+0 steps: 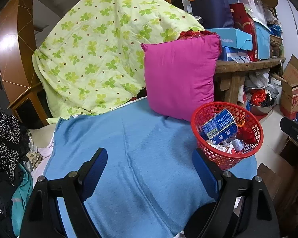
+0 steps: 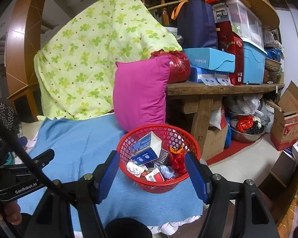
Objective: Collect trash
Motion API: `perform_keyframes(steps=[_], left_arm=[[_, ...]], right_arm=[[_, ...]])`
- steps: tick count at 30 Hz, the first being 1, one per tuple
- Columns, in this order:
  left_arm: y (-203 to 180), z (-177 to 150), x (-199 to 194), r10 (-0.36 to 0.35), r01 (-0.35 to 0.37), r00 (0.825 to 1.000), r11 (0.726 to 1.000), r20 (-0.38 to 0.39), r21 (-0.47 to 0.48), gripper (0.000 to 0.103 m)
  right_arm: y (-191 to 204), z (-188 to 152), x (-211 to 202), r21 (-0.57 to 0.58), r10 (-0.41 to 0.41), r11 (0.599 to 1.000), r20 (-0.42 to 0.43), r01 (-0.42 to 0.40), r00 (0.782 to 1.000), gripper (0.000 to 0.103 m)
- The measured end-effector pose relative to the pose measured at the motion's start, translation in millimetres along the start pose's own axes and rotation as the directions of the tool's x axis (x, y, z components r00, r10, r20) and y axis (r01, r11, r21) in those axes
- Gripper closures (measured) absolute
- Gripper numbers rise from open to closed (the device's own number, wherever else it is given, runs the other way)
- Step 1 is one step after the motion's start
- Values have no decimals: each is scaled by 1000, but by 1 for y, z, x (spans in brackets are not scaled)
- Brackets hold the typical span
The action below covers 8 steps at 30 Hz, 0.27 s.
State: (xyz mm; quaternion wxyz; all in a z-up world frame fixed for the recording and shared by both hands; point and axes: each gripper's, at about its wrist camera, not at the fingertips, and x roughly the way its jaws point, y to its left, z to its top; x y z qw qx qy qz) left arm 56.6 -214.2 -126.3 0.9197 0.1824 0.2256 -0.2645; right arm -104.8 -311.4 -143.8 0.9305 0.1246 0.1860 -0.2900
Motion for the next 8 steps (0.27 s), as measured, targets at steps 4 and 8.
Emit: perform_keyframes(steps=[4, 8], left_arm=[[-4, 1, 10, -22, 22, 1000, 1000, 2, 8, 16], [-1, -1, 21, -55, 55, 998, 998, 4, 3, 16]], right_arm=[[-1, -1, 11, 5, -9, 1000, -16, 9, 1000, 32], [2, 0, 24, 2, -20, 1000, -34, 20, 999, 32]])
